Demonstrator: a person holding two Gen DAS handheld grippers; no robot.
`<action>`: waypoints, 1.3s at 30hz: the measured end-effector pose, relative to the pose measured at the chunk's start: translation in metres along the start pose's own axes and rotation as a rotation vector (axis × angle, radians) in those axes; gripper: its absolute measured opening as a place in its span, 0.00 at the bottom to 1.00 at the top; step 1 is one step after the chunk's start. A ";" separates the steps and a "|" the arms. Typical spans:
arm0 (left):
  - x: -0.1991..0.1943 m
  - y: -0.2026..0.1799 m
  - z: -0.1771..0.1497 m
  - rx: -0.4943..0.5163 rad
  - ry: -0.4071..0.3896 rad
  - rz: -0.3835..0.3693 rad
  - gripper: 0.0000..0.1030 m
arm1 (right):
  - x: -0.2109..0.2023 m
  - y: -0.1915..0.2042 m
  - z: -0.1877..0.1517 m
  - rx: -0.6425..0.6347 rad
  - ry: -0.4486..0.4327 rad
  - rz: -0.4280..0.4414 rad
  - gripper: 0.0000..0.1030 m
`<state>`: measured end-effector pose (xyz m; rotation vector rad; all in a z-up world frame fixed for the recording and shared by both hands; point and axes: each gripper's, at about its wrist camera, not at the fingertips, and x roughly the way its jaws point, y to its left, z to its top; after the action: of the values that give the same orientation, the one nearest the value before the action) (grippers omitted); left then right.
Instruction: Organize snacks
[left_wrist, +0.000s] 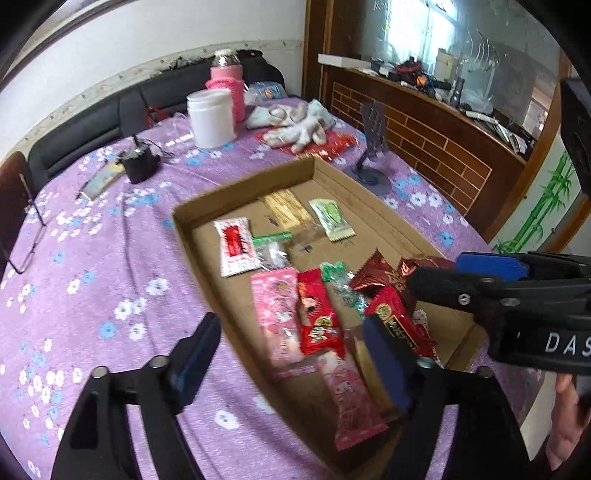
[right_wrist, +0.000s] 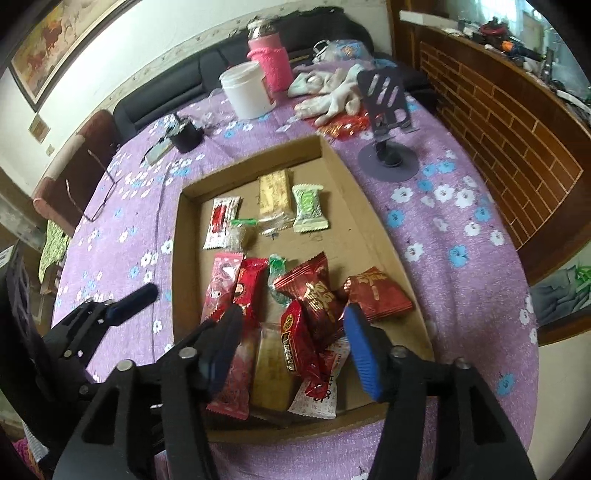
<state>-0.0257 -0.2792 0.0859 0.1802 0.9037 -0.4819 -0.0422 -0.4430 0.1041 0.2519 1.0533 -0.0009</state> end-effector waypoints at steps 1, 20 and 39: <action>-0.004 0.002 0.000 -0.001 -0.011 0.000 0.87 | -0.002 0.000 -0.001 0.000 -0.010 -0.012 0.60; -0.051 0.039 -0.011 0.001 -0.063 0.080 0.99 | -0.027 0.024 -0.022 0.030 -0.093 -0.070 0.76; -0.058 0.040 -0.003 0.068 -0.015 0.278 0.99 | -0.027 0.043 -0.011 -0.028 -0.111 -0.057 0.76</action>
<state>-0.0393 -0.2242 0.1275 0.3586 0.8327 -0.2550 -0.0602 -0.4019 0.1312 0.1943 0.9493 -0.0510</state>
